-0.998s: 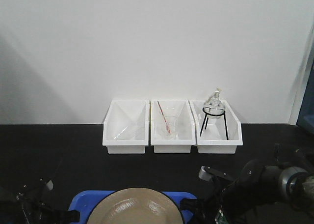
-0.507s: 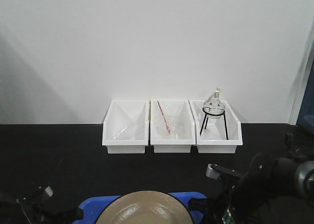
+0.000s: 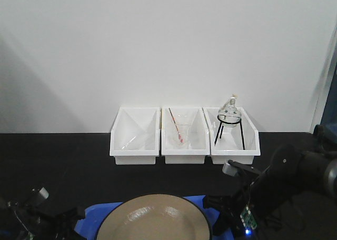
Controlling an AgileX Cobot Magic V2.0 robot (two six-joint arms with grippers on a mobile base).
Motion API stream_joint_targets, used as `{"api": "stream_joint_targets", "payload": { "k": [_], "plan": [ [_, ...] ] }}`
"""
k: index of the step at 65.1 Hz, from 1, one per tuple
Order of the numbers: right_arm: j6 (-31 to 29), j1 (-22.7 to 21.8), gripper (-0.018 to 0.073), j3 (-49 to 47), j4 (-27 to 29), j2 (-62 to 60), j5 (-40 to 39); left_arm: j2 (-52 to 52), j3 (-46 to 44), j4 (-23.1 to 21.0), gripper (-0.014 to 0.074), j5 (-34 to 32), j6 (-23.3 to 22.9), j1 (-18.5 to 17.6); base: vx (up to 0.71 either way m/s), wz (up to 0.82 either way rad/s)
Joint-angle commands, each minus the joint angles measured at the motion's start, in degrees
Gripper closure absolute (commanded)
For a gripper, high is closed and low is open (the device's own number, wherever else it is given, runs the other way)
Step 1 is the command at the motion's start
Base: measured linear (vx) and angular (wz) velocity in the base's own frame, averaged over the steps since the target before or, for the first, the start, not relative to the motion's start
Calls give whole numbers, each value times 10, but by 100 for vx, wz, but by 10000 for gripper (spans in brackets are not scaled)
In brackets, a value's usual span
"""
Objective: Place disk in tray to left cabinet
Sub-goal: 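Grip both short edges of the blue tray and lift it, then hold the tray level with both grippers while the base turns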
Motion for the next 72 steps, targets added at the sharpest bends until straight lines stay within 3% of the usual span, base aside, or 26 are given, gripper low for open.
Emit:
{"api": "stream_joint_targets", "payload": {
  "k": [1, 21, 33, 52, 72],
  "plan": [
    [22, 13, 568, -55, 134, -36, 50, -46, -39, -105, 597, 117, -35, -17, 0, 0],
    [50, -44, 568, -139, 159, -36, 128, -62, -133, -103, 597, 172, -98, 28, 0, 0],
    [53, -66, 568, -170, 196, -36, 144, -62, -196, -89, 597, 188, -140, 32, 0, 0],
    [67, -68, 567, -242, 203, -36, 171, -64, -271, -89, 597, 217, -166, 34, 0, 0],
    [95, -68, 565, -292, 205, -36, 184, -96, -276, -88, 597, 193, -196, 34, 0, 0]
  ]
}}
